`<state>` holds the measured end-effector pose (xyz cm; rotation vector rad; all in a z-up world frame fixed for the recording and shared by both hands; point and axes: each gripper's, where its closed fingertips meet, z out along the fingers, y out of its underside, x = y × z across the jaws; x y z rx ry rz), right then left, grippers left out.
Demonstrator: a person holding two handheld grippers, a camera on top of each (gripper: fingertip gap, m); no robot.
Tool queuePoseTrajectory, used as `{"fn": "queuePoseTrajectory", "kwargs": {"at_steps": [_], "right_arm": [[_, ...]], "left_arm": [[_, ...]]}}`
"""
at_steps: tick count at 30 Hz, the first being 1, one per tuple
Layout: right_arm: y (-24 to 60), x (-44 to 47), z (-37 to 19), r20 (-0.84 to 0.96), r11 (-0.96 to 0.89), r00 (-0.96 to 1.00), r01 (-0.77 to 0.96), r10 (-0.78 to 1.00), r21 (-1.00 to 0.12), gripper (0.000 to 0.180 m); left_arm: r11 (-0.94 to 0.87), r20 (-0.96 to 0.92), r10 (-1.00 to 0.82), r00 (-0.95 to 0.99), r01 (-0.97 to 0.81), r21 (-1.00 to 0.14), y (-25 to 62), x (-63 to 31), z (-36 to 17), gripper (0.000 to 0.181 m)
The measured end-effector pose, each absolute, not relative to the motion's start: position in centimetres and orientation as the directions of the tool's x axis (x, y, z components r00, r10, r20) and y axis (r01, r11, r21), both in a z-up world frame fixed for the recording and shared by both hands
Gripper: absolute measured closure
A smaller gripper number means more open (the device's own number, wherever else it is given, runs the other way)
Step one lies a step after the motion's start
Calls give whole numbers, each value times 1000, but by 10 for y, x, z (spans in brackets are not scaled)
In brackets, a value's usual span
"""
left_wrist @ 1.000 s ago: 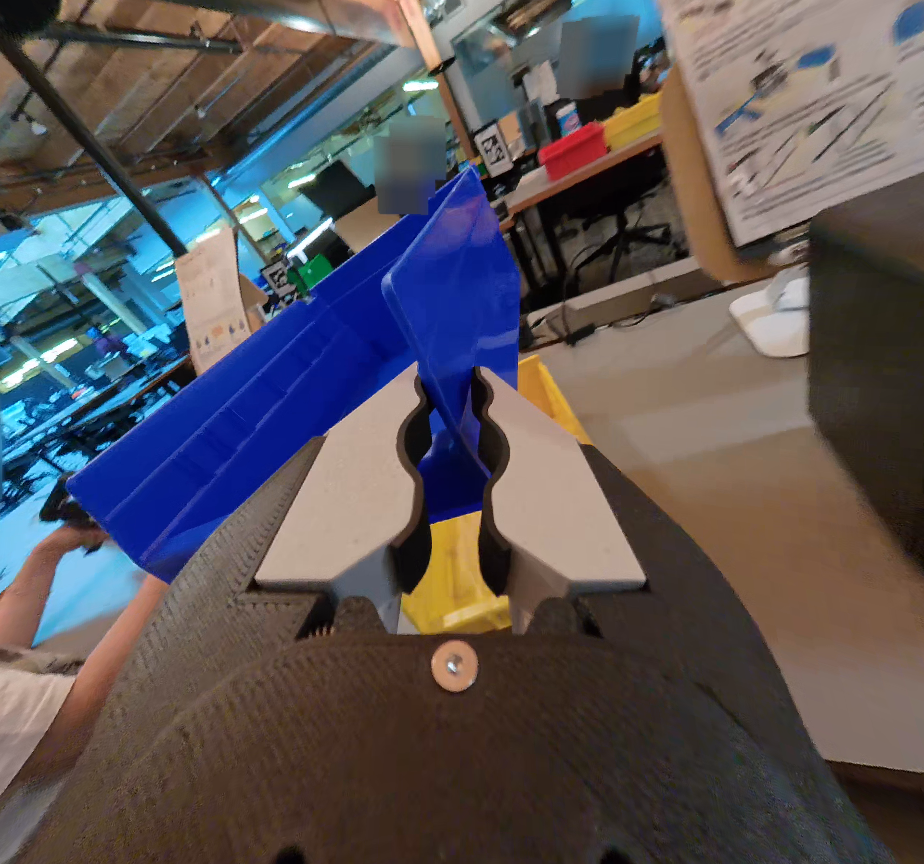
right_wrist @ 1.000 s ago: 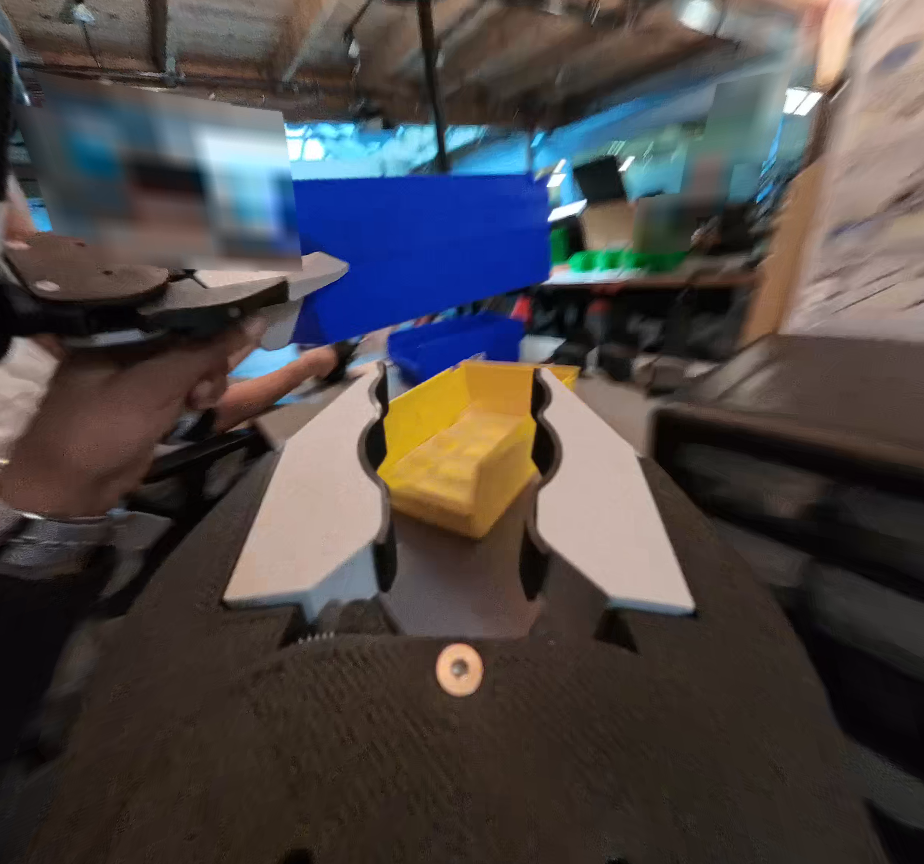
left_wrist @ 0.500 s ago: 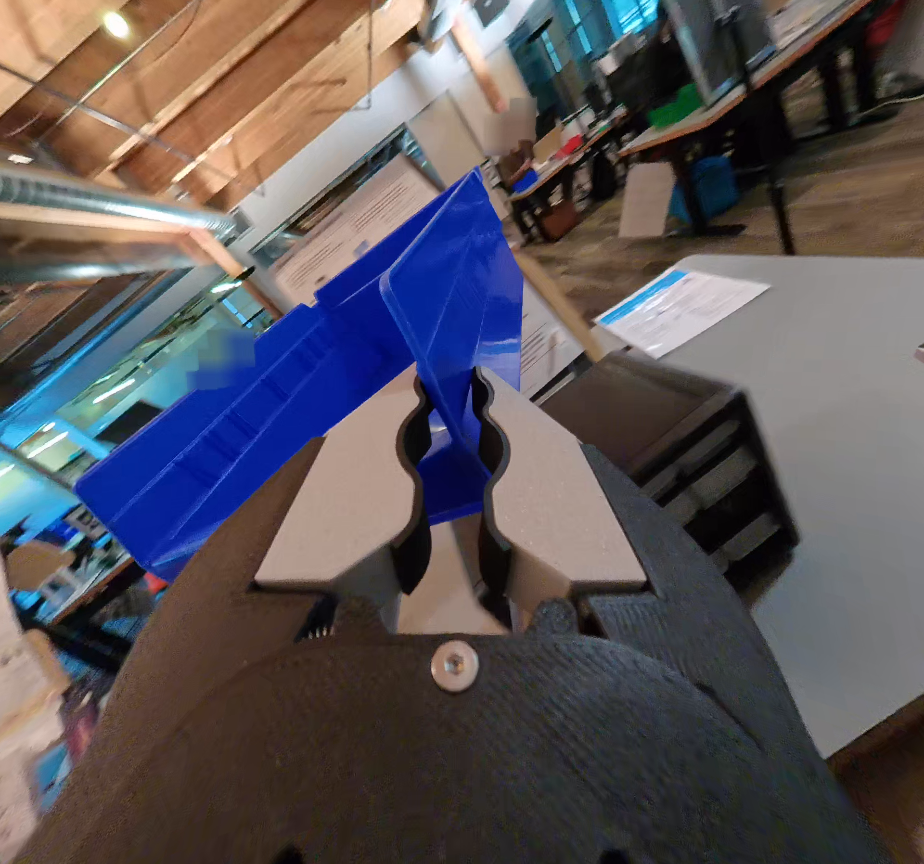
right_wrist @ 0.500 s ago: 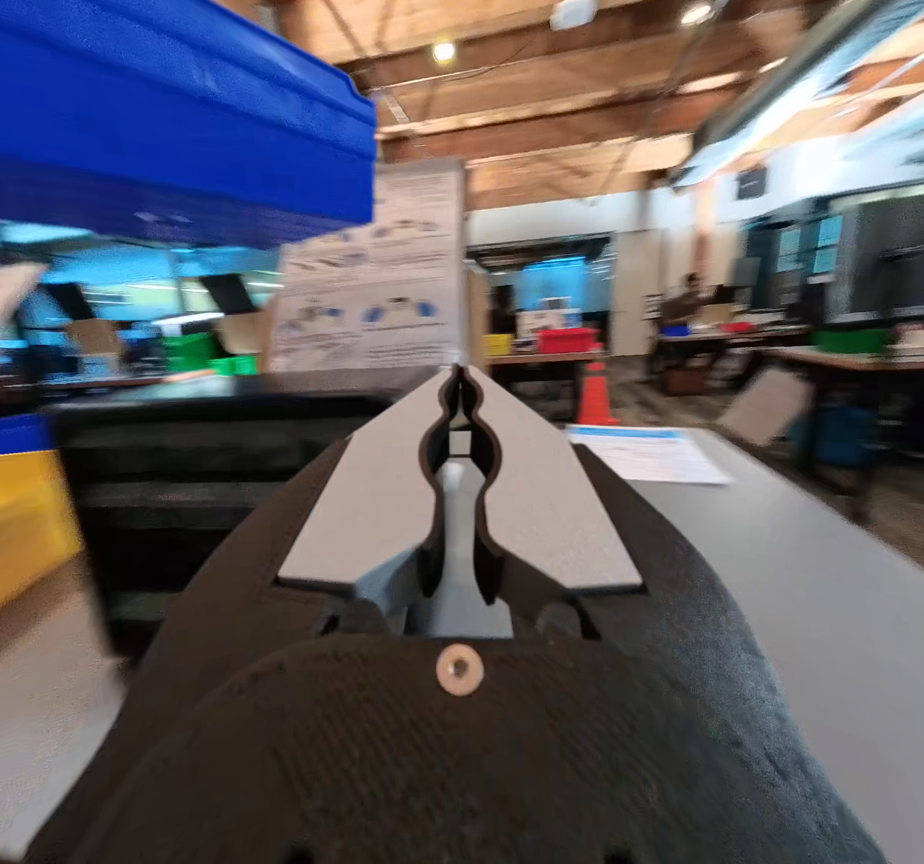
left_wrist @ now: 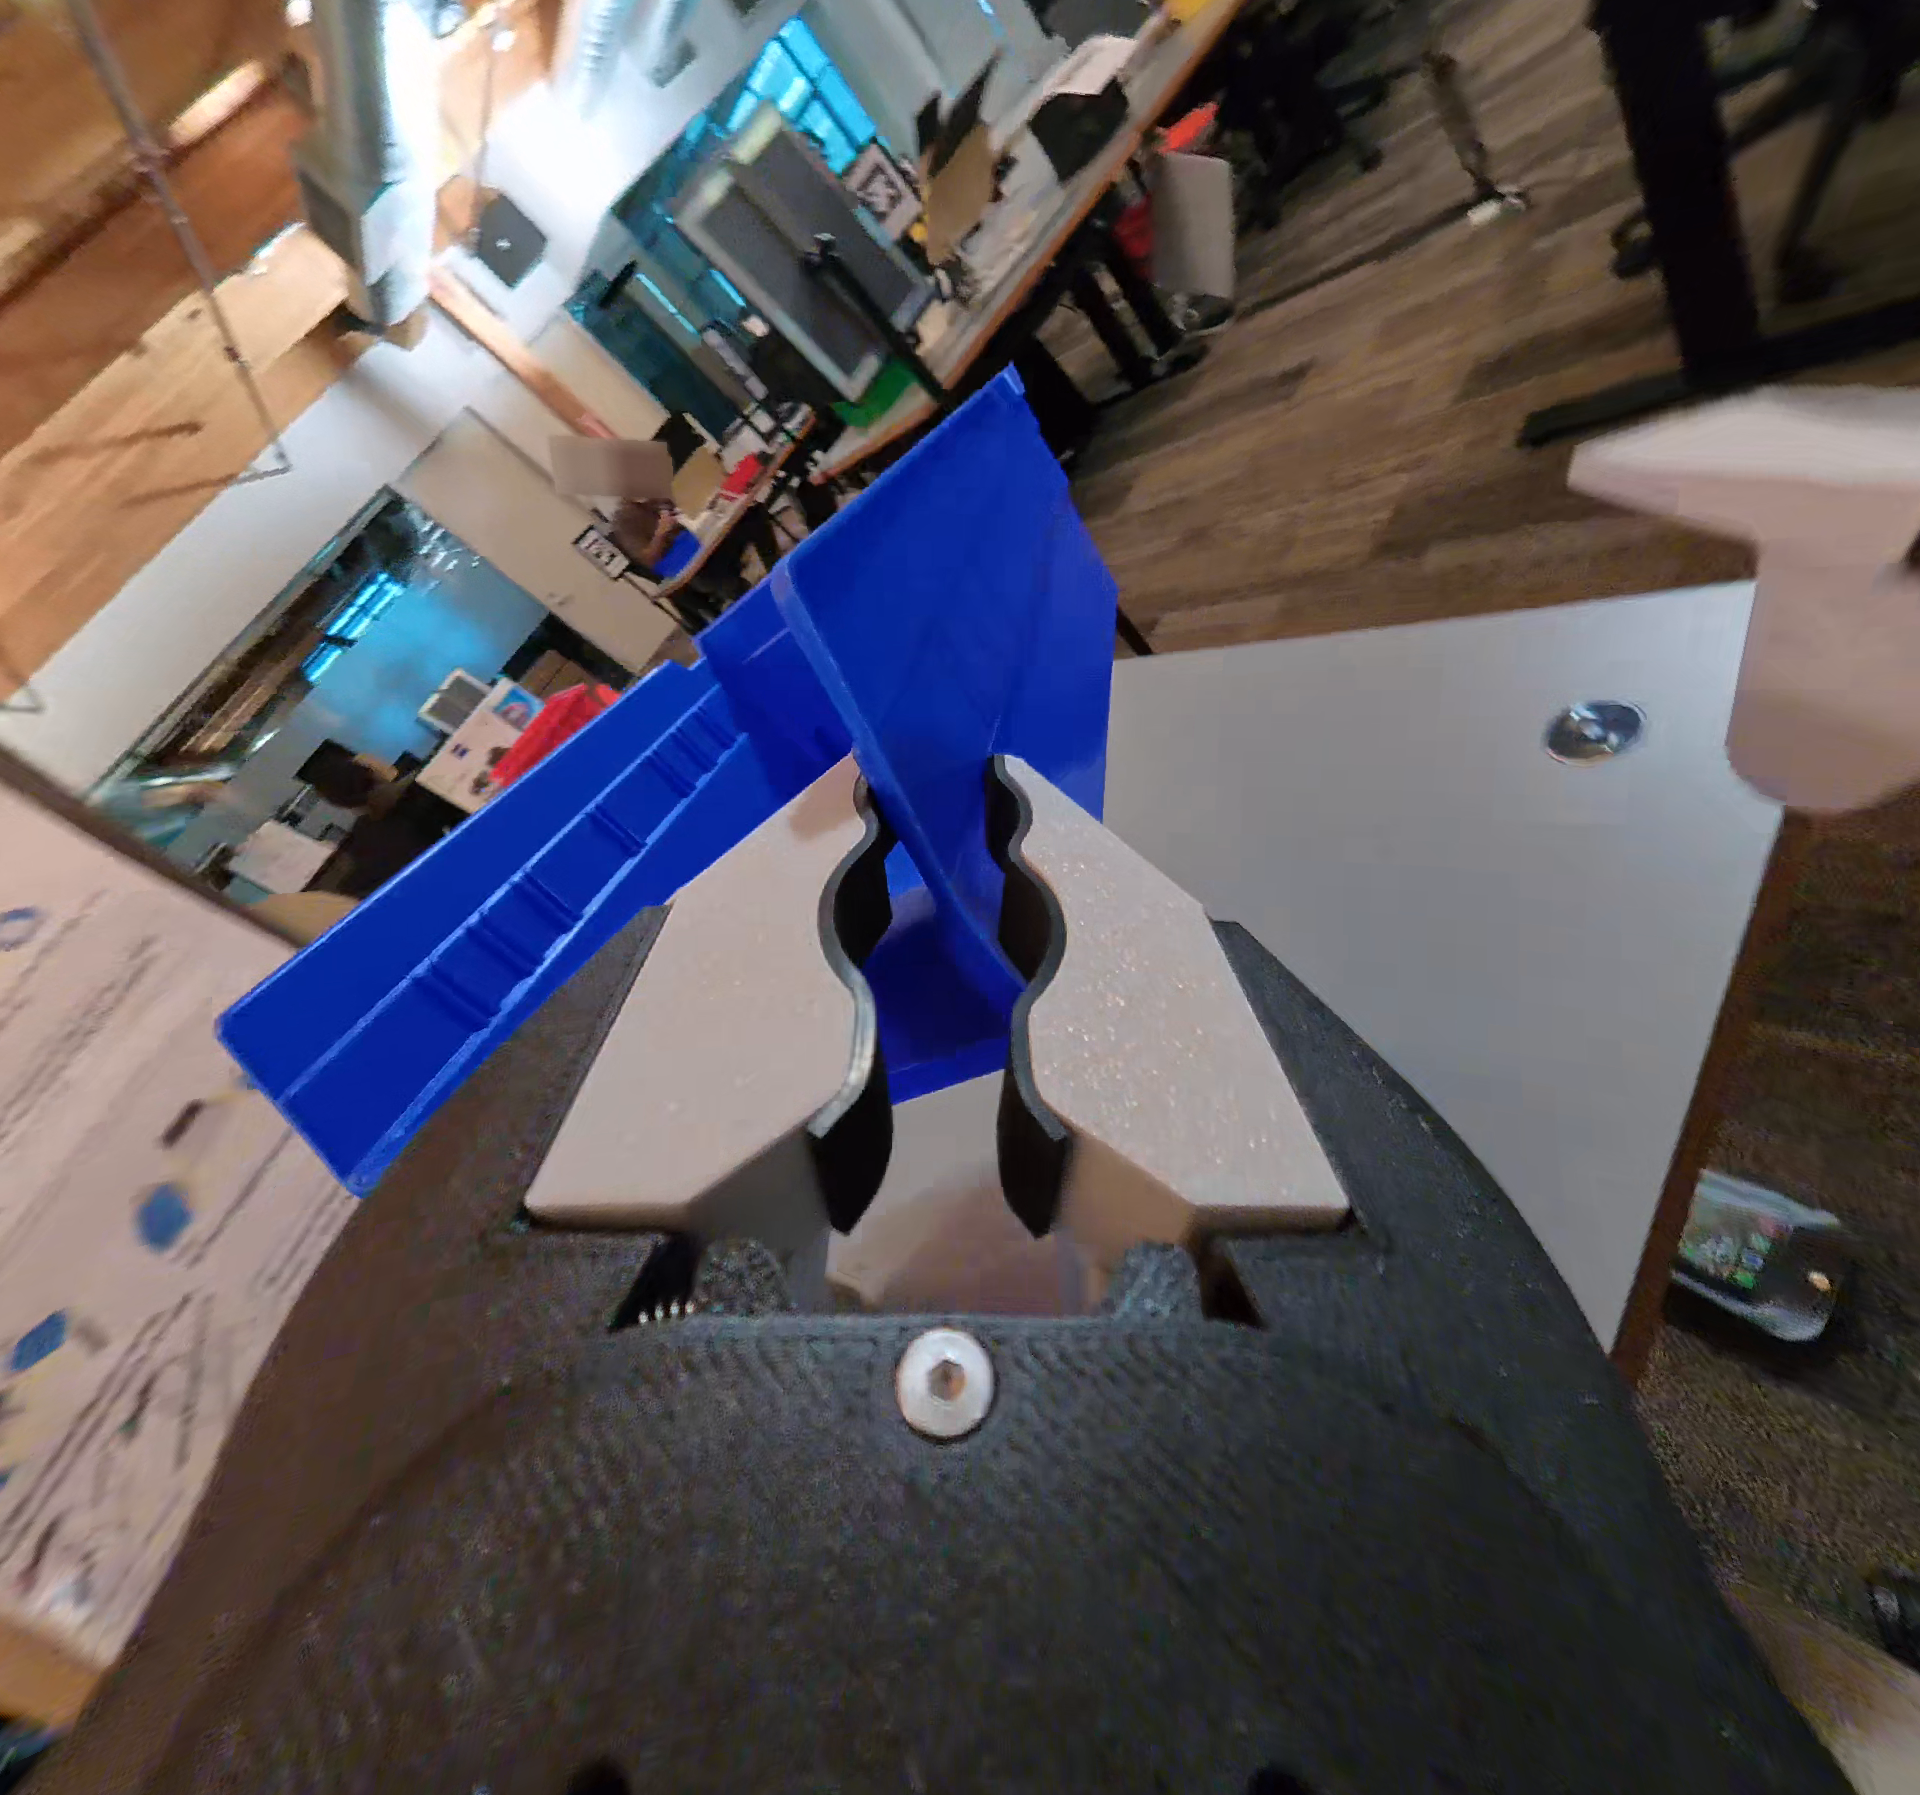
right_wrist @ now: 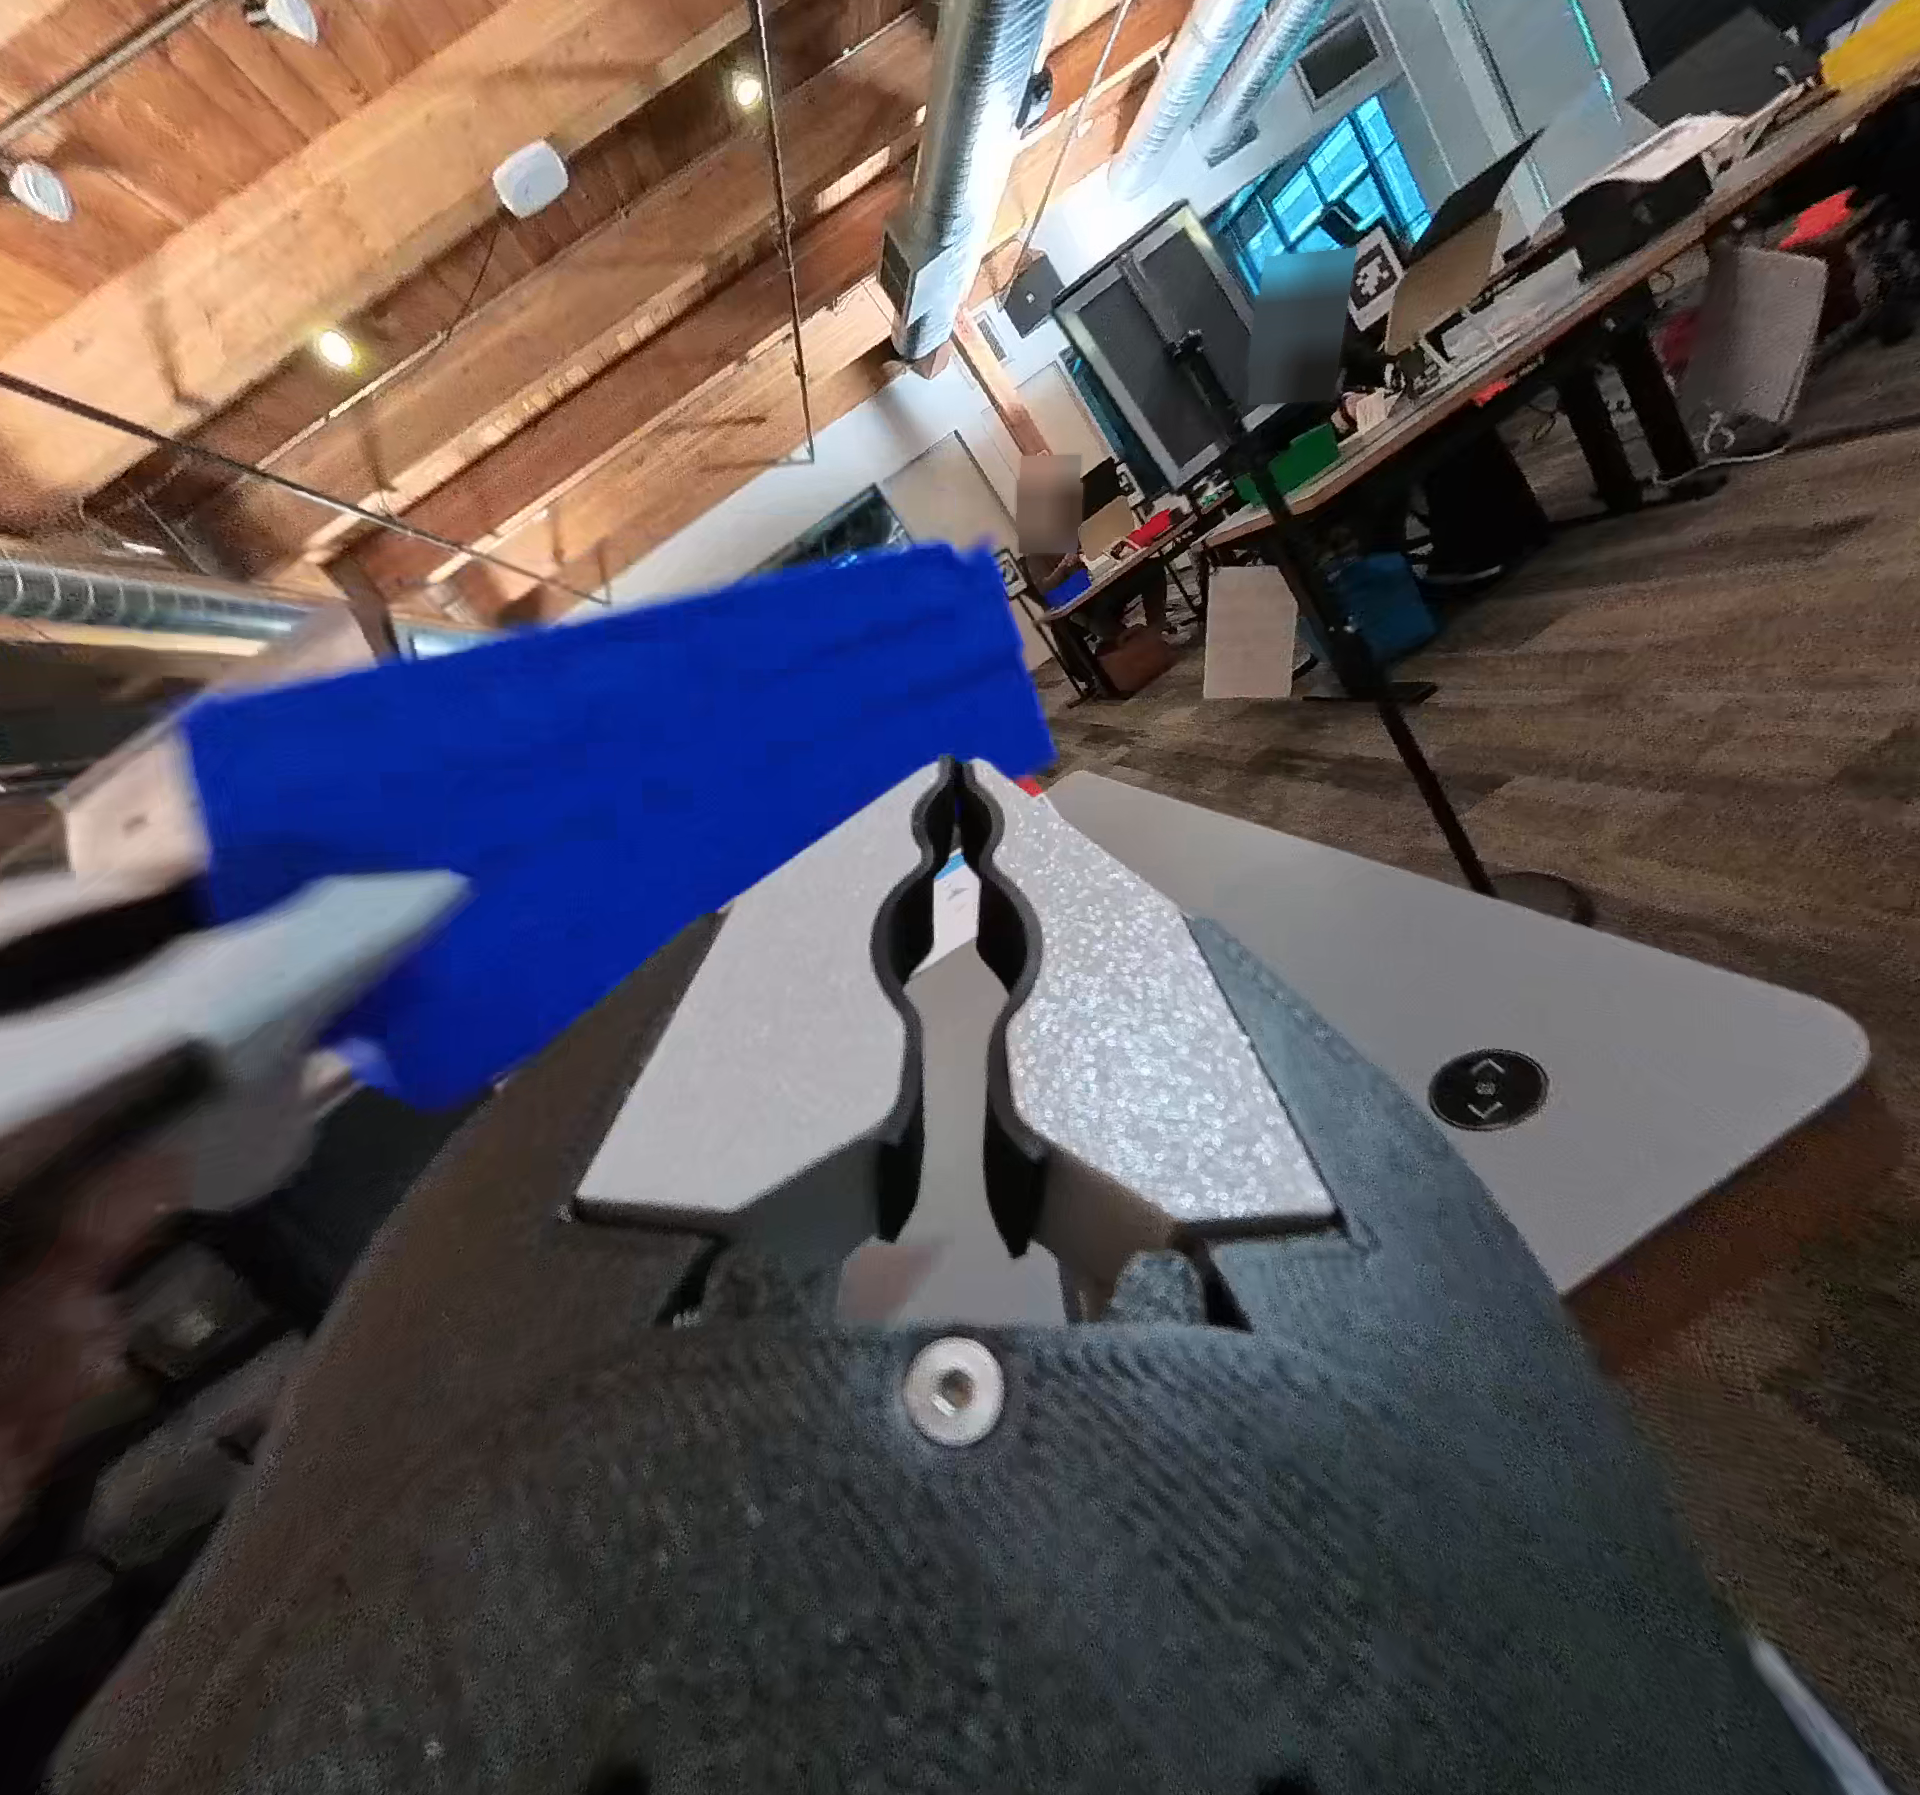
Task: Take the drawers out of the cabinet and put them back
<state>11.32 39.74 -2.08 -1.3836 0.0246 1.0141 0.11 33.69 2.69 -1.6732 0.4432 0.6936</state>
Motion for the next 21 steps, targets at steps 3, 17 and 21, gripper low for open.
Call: {"fn": "queuePoseTrajectory", "kwargs": {"at_steps": [3, 17, 21], "right_arm": [[390, 129, -20, -563, -145, 599, -600, 570, -786, 180], [365, 151, -58, -425, -163, 703, -410, 571, -897, 180], [367, 153, -73, -315, -137, 777, -288, 546, -948, 180]], "left_arm": [[-241, -660, 29, 751, -635, -734, 360, 11, -16, 167], [-251, -553, 54, 831, -525, -813, 400, -7, -108, 173], [-271, -401, 6, 916, -385, -882, 408, 4, -128, 177]]}}
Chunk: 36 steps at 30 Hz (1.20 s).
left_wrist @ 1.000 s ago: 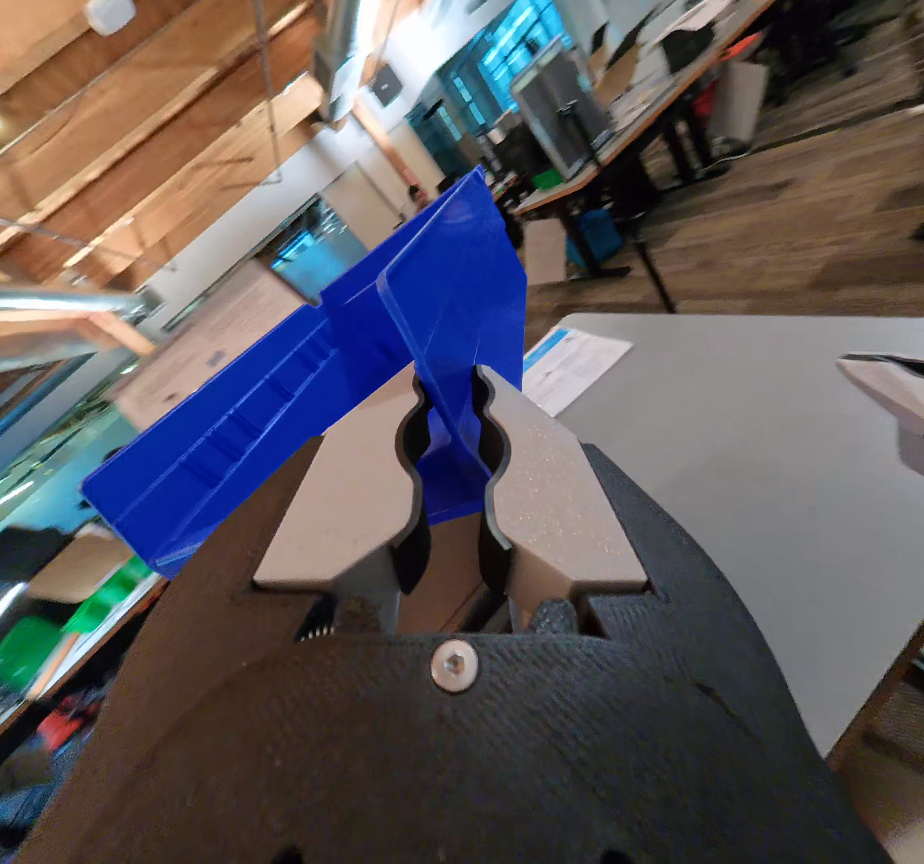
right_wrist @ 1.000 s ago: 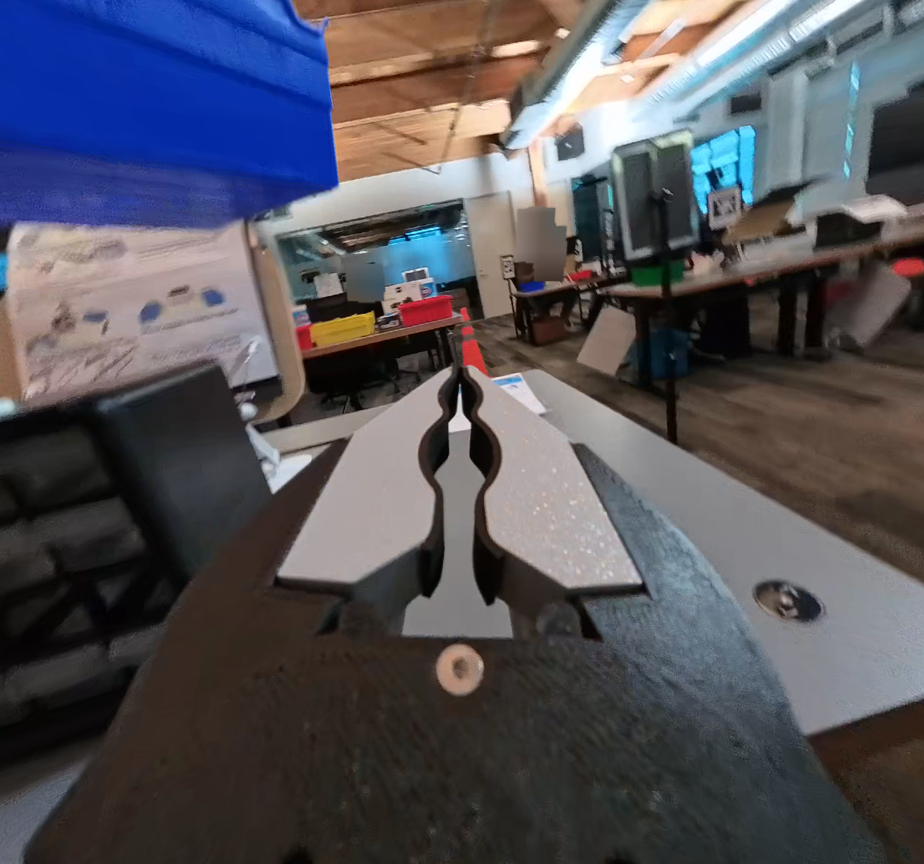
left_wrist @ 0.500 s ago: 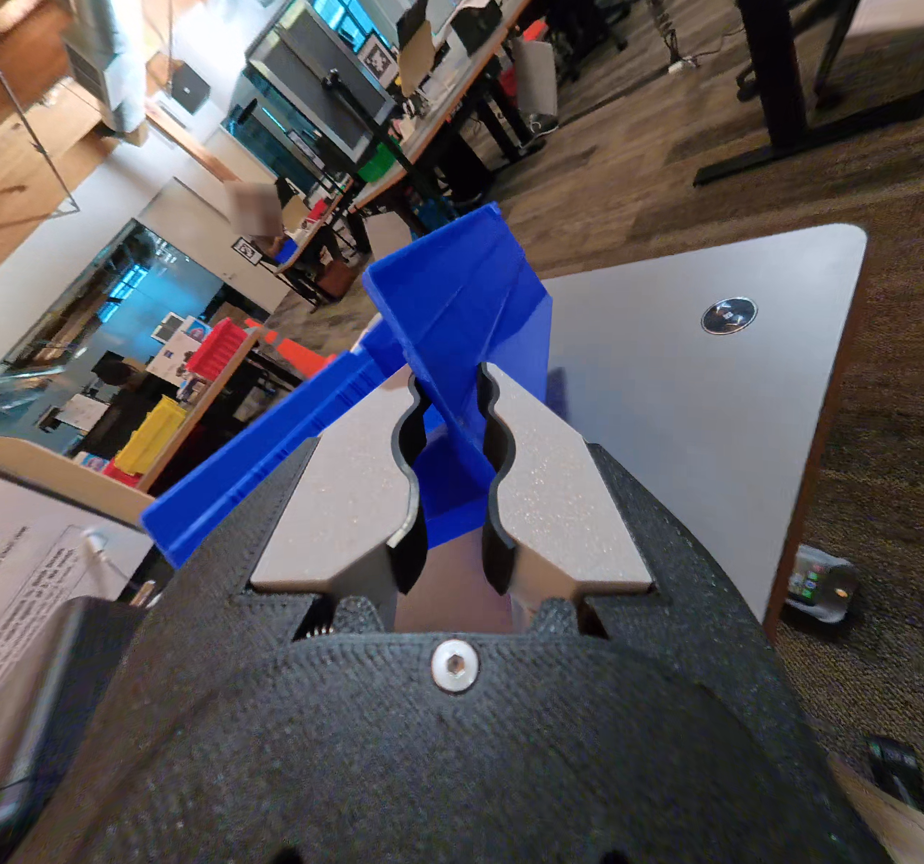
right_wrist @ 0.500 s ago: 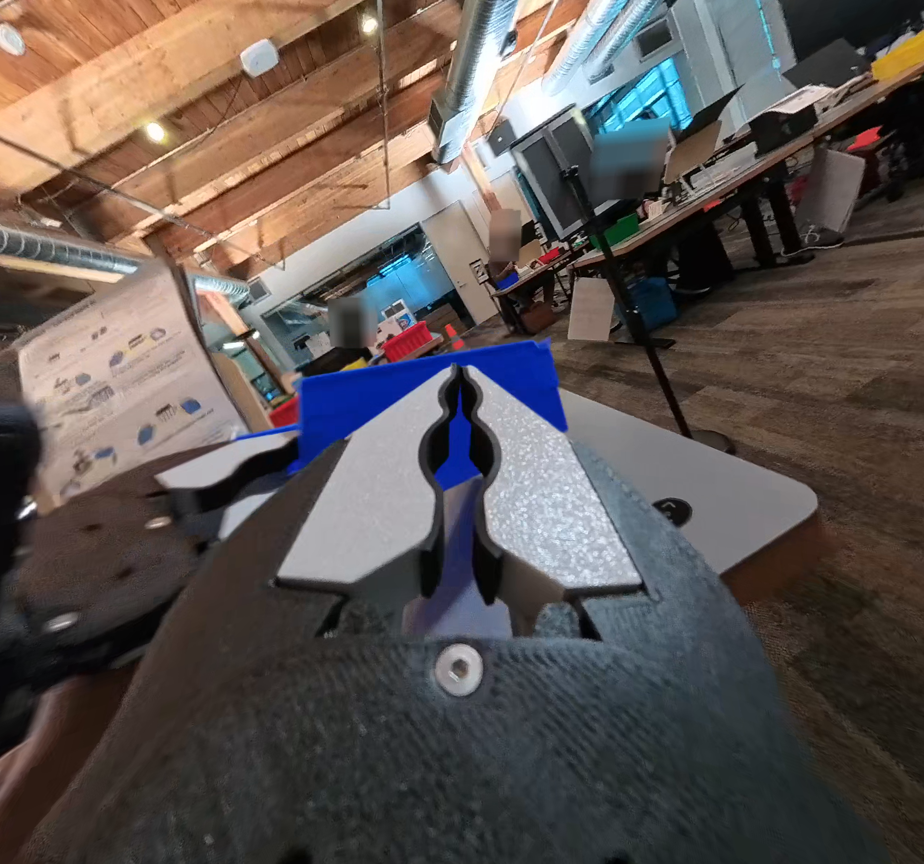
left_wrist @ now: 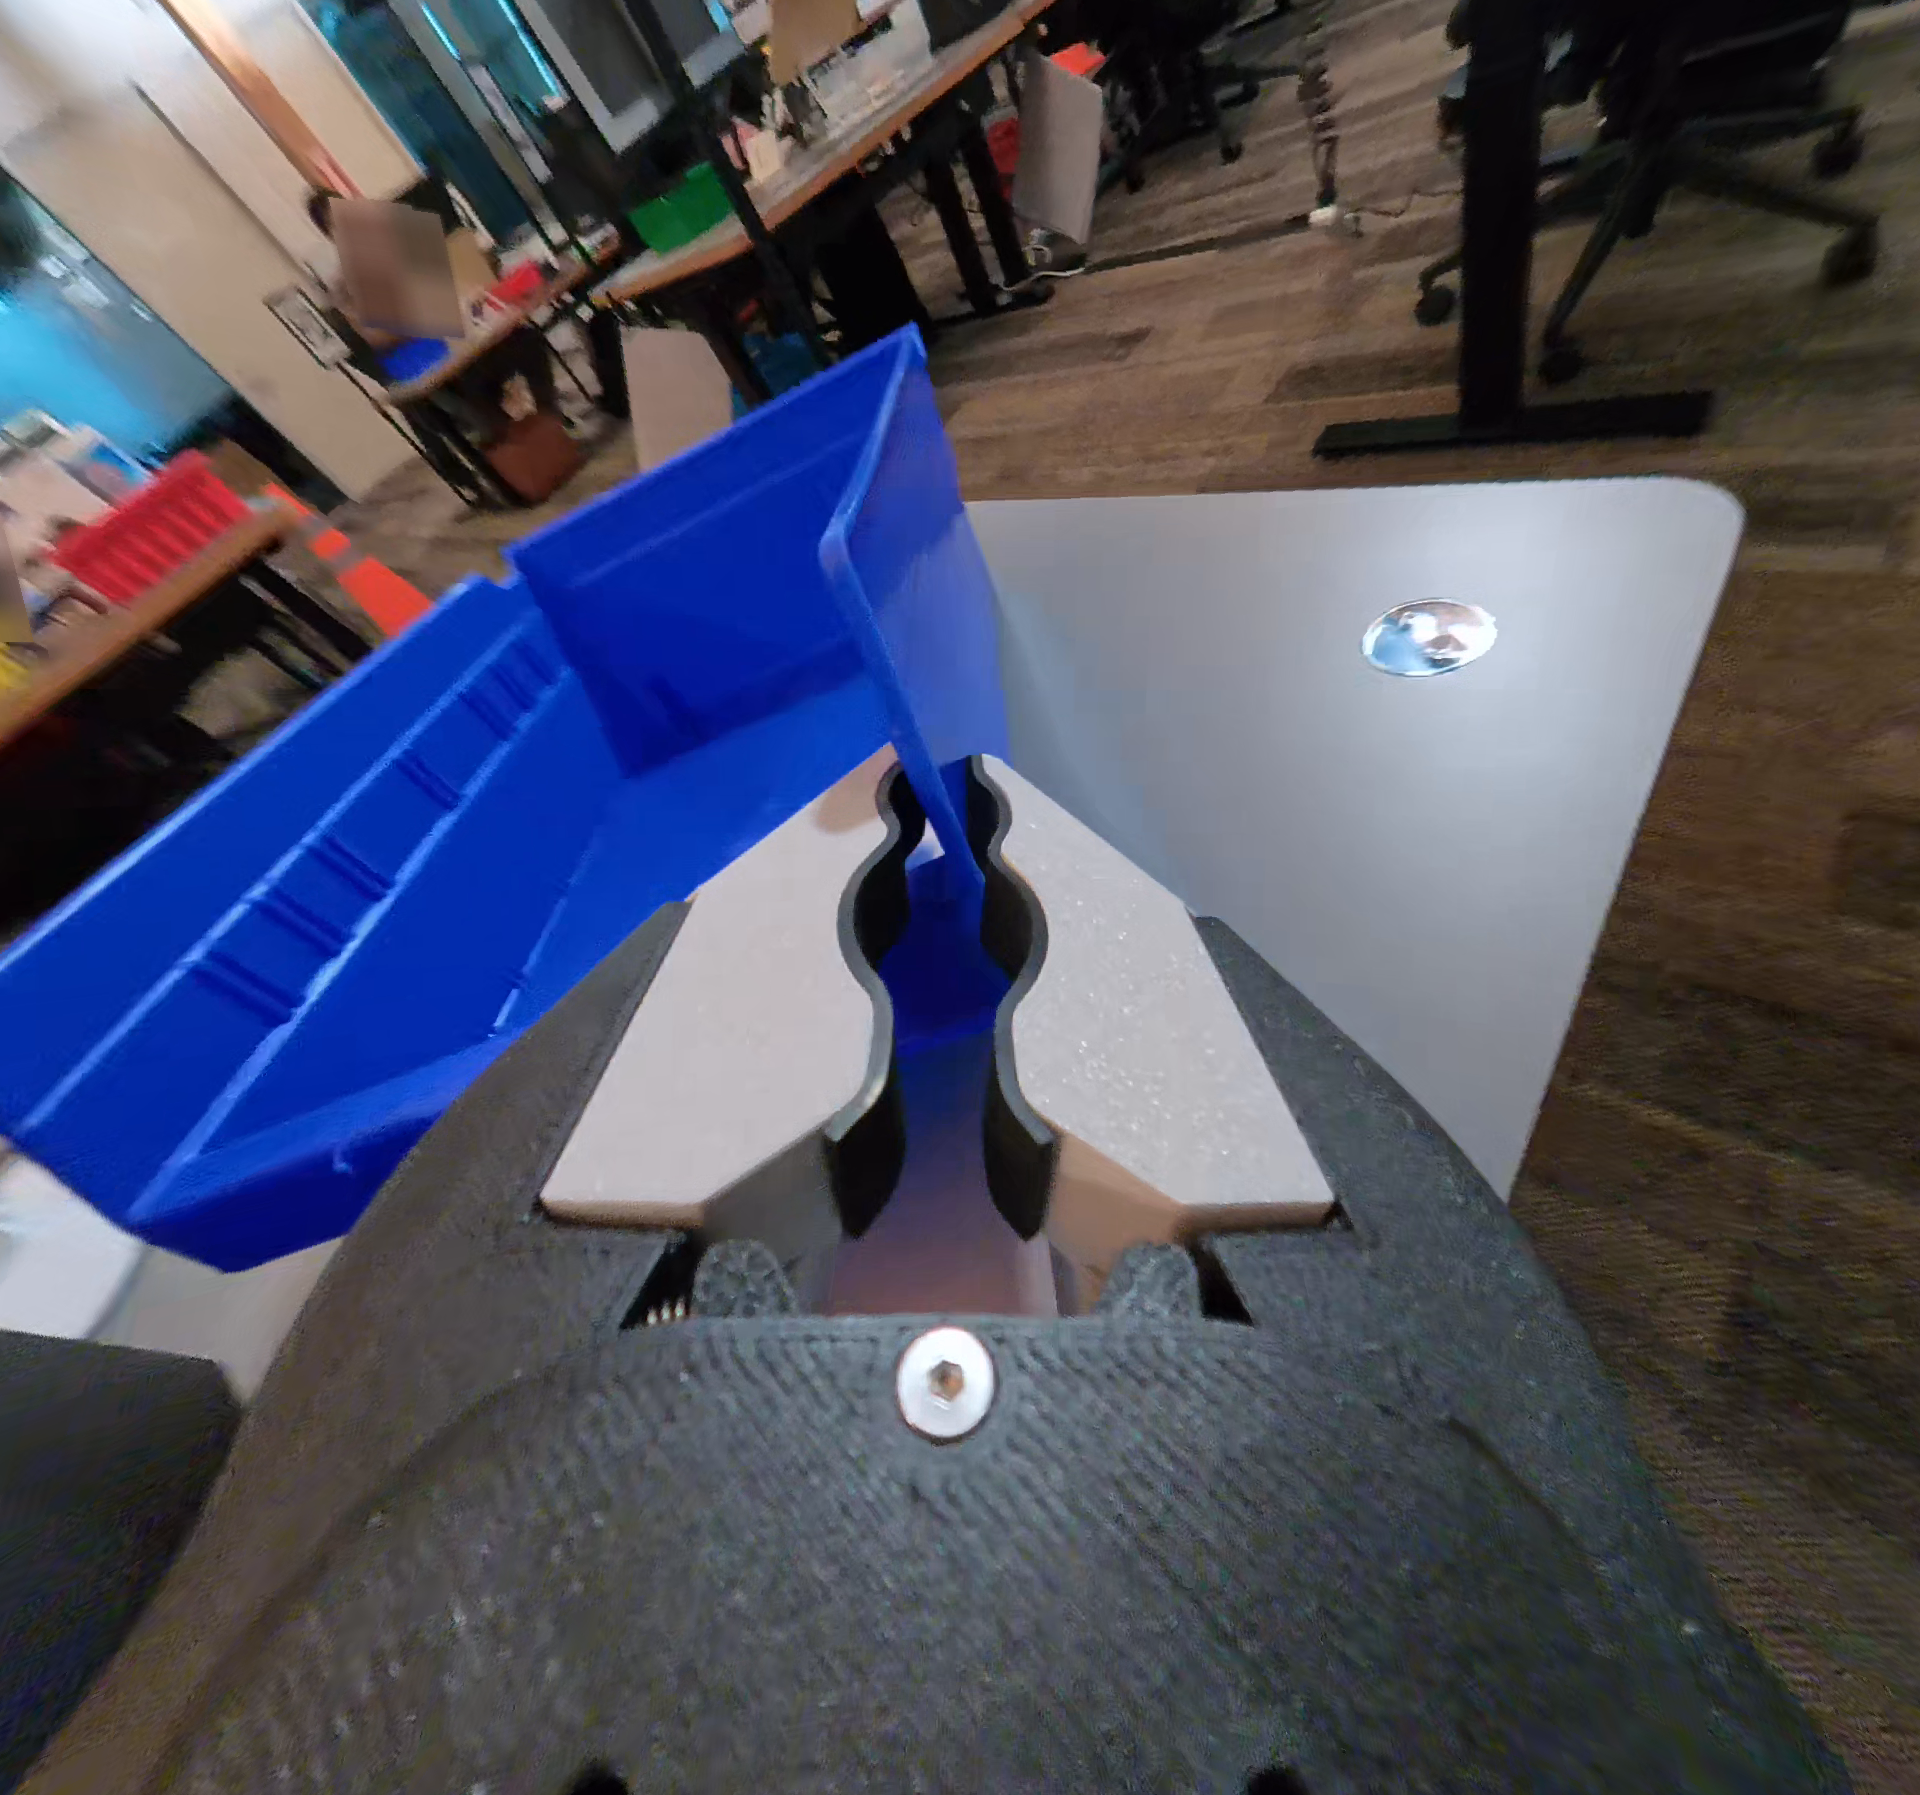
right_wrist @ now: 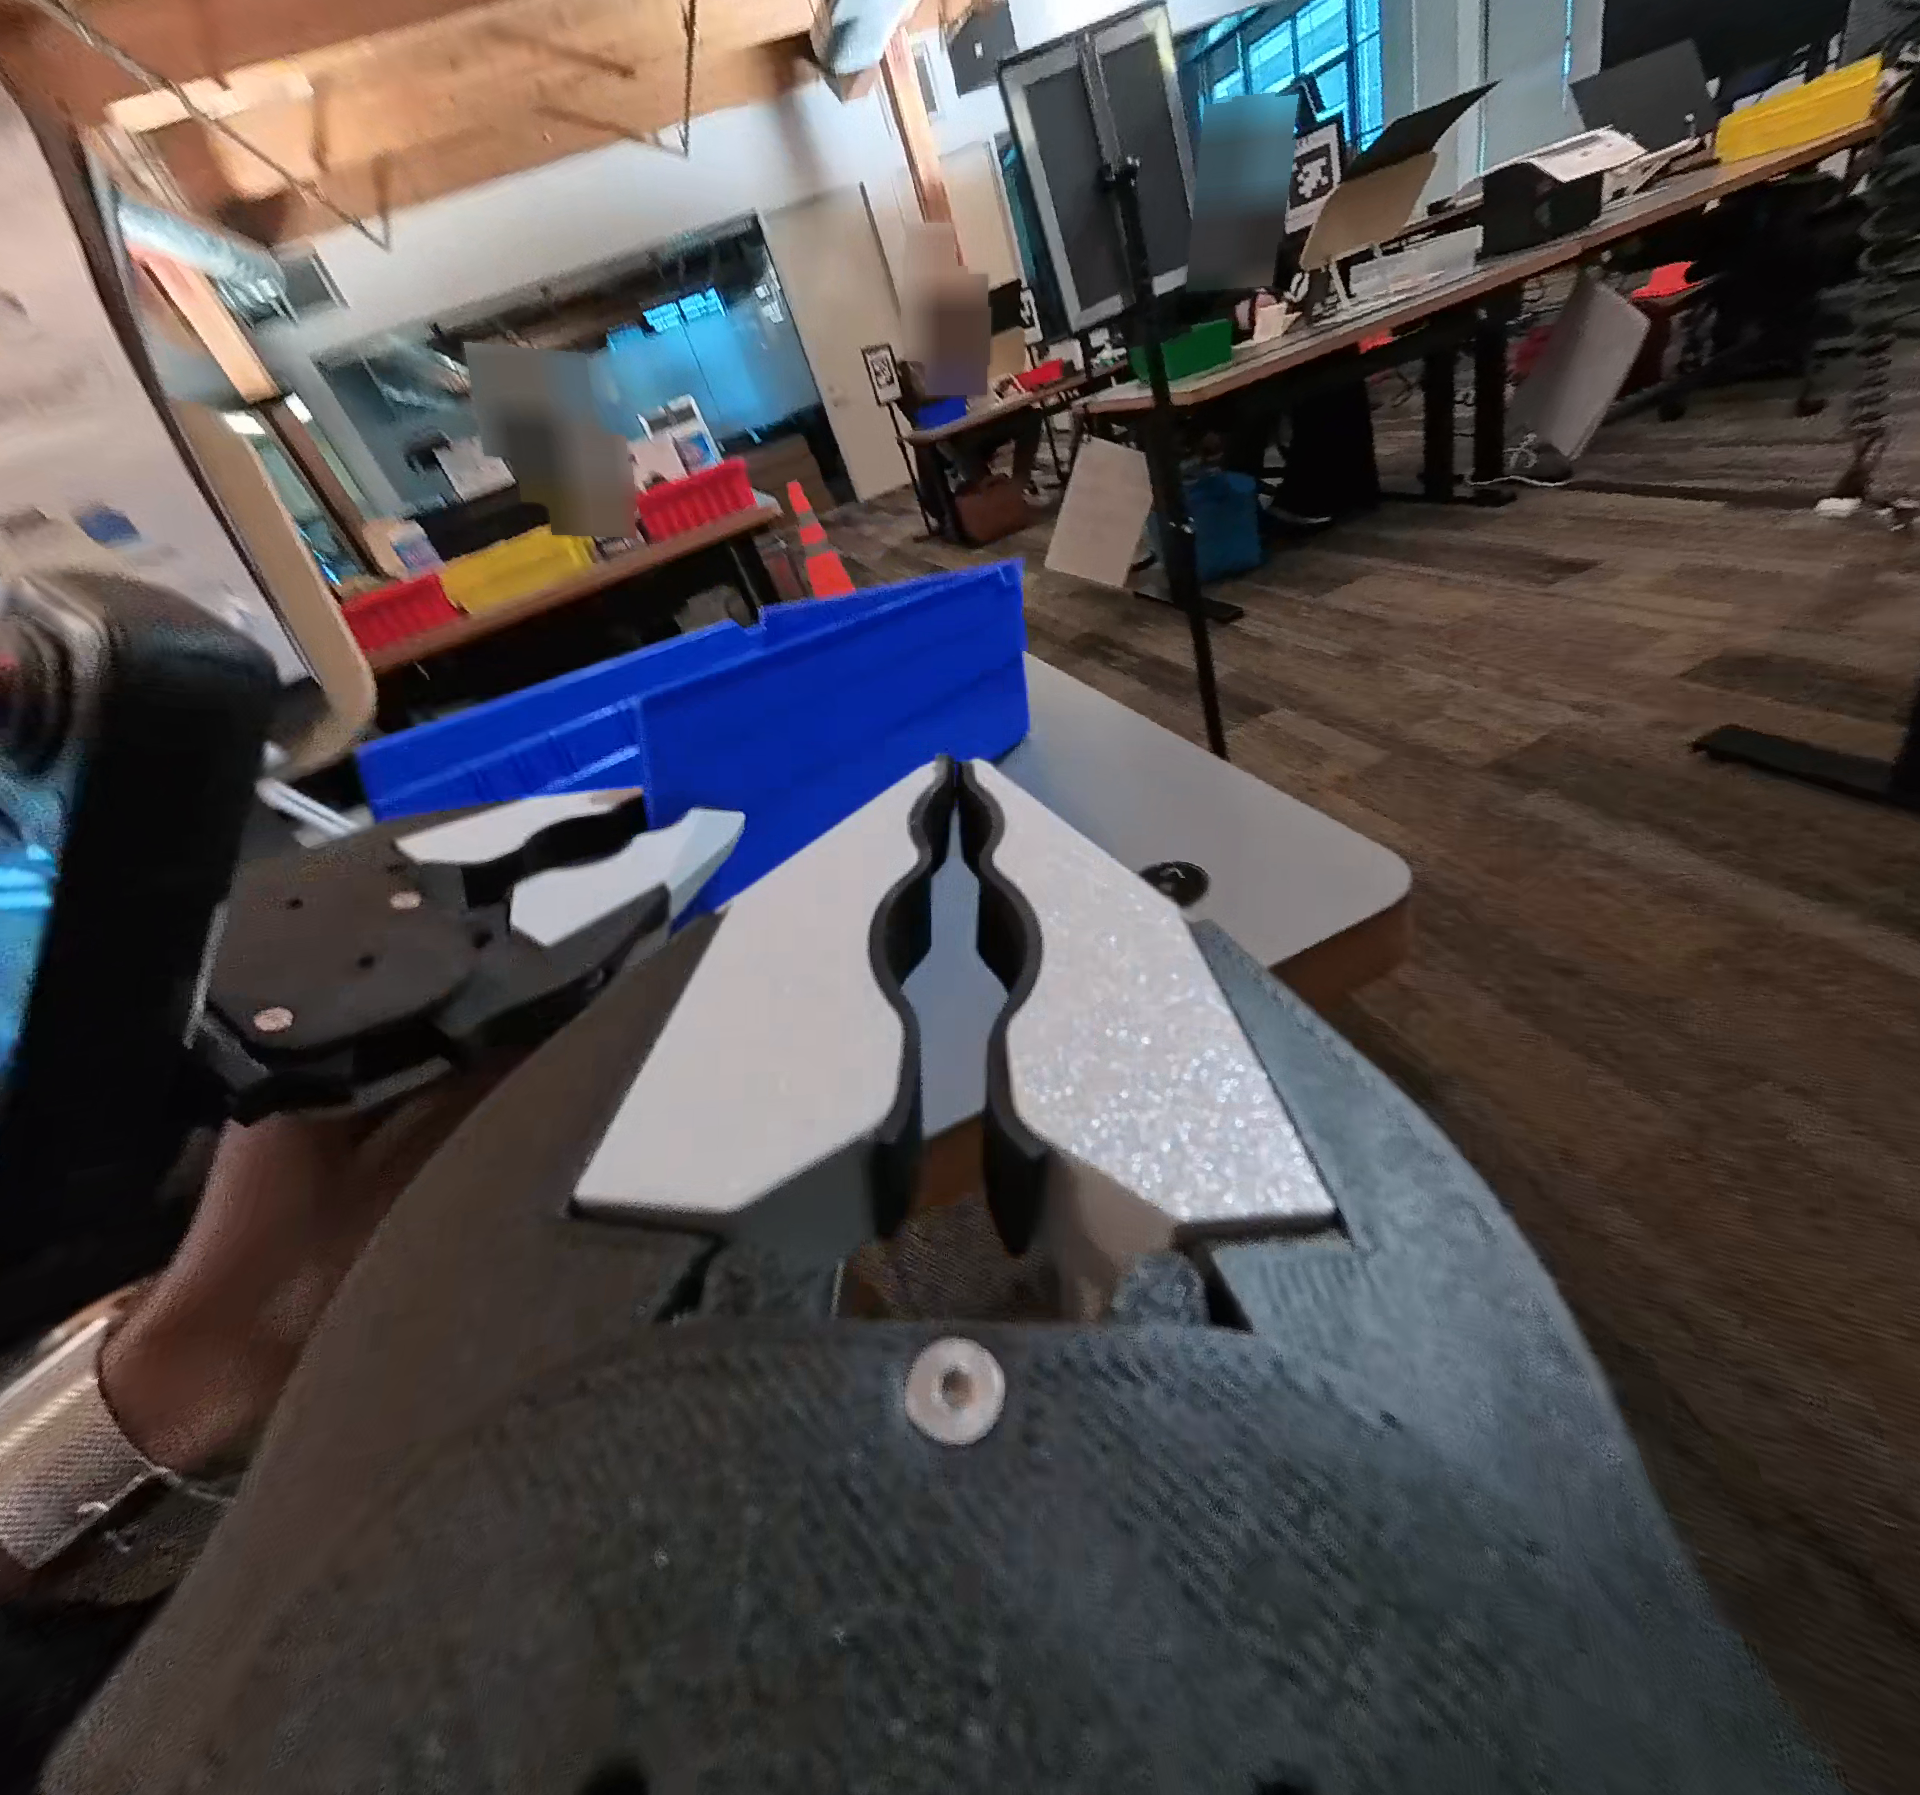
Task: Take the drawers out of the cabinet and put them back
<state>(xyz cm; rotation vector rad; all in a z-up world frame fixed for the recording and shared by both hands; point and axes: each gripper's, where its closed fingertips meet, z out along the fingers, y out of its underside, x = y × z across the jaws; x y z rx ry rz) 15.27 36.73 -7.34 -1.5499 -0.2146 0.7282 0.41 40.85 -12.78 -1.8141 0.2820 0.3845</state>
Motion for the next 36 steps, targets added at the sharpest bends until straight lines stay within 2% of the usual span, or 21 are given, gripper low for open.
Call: {"fn": "queuePoseTrajectory", "kwargs": {"at_steps": [4, 8, 10, 11, 13, 15, 17, 18, 20, 23, 24, 27, 30, 36], "right_arm": [[370, 140, -94, -197, -143, 816, -142, 543, -979, 171], [366, 106, -117, -124, -179, 779, -15, 615, -984, 139], [372, 96, -128, -202, -260, 784, -53, 587, -964, 134], [375, 89, -126, -289, -305, 763, -127, 579, -944, 128], [376, 69, -113, -460, -381, 656, -272, 599, -884, 118], [375, 47, -111, -473, -394, 622, -273, 624, -878, 116], [377, 24, -126, -320, -343, 679, -106, 661, -933, 108], [378, 14, -134, -223, -311, 704, -2, 674, -950, 108], [383, 1, -146, -45, -242, 747, 158, 664, -957, 125], [390, -4, -146, 133, -130, 750, 281, 648, -951, 165], [391, -4, -146, 154, -115, 730, 304, 666, -946, 164], [395, -1, -145, 81, -151, 683, 274, 726, -950, 164], [418, 14, -146, 5, -216, 699, 228, 715, -949, 169], [481, 58, -148, -123, -286, 820, 52, 559, -957, 176]], "left_arm": [[-265, -393, 5, 920, -377, -887, 414, 9, -140, 176], [-346, -230, -93, 969, -248, -905, 403, 17, -155, 175], [-375, -79, -130, 988, -123, -919, 384, 21, -155, 161], [-394, -1, -156, 988, -63, -917, 370, 24, -155, 150], [-400, 86, -192, 978, 3, -916, 339, 27, -153, 143], [-387, 27, -206, 978, -56, -920, 306, 22, -157, 141], [-362, -79, -209, 975, -153, -920, 274, 13, -165, 141], [-351, -135, -213, 968, -205, -914, 258, 9, -171, 140], [-348, -248, -202, 947, -307, -886, 229, -6, -185, 139], [-385, -359, -112, 927, -373, -844, 192, -45, -197, 139], [-391, -364, -87, 927, -368, -844, 182, -57, -196, 139], [-391, -326, 15, 945, -294, -872, 158, -93, -181, 138], [-347, -250, 104, 963, -200, -916, 142, -124, -158, 138], [-305, -141, 227, 964, -67, -950, 124, -172, -145, 138]]}}
